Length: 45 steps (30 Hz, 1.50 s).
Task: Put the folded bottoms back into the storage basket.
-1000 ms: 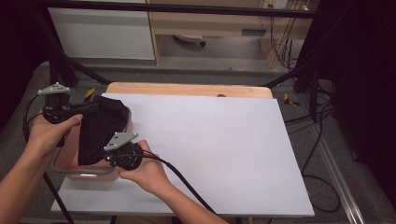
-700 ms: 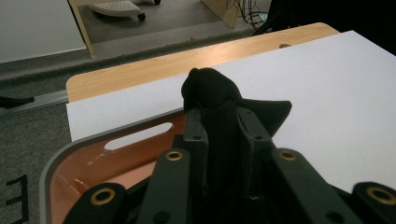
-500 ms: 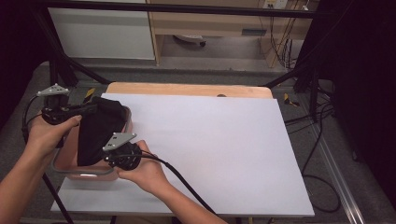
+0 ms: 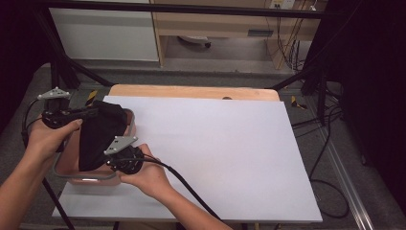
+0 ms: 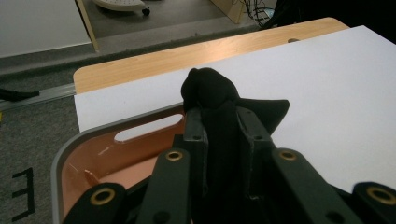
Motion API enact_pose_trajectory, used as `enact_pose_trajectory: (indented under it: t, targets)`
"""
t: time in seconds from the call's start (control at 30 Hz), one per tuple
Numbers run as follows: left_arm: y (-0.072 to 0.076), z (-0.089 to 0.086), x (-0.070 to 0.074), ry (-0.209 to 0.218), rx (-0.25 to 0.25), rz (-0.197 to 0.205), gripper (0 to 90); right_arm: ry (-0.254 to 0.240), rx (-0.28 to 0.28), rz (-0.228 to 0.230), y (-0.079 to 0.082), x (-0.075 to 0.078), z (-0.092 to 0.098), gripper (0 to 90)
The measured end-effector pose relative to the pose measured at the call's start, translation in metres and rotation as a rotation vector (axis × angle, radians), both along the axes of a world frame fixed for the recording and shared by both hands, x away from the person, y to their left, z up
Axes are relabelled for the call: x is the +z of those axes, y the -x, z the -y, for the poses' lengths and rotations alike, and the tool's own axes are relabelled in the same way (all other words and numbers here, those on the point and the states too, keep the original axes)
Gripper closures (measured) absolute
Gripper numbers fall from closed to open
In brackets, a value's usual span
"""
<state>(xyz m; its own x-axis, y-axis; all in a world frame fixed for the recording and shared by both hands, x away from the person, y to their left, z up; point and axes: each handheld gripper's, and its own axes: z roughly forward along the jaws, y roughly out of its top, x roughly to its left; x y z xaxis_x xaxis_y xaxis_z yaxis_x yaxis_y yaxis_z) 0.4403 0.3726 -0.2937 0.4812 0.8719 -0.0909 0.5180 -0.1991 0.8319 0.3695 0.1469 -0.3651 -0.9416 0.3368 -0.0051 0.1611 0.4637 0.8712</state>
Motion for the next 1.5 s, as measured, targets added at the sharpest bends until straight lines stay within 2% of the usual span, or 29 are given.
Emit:
enact_pose_trajectory:
  t: [0.4, 0.93, 1.13, 1.33, 1.43, 1.5]
  targets:
    - [-0.003, -0.004, -0.008, 0.006, 0.012, -0.014, 76.0, 0.014, 0.001, 0.0, -0.001, -0.003, -0.003, 84.9]
    - [-0.004, -0.003, -0.011, 0.005, 0.012, -0.018, 75.9, 0.026, 0.011, -0.005, 0.0, -0.005, -0.009, 84.8]
    - [-0.005, -0.003, -0.012, -0.017, 0.011, -0.021, 75.9, 0.032, 0.005, -0.007, -0.001, -0.005, -0.01, 84.7]
    - [-0.009, -0.003, -0.017, -0.015, 0.001, -0.02, 75.4, 0.041, 0.004, -0.01, -0.003, -0.006, -0.013, 84.6]
    - [-0.012, -0.003, -0.021, -0.063, 0.011, 0.019, 69.8, 0.055, 0.006, -0.033, -0.004, -0.008, -0.016, 81.6]
    - [-0.014, -0.004, -0.025, -0.063, 0.025, 0.039, 55.9, 0.072, 0.007, -0.046, -0.004, -0.01, -0.019, 67.0]
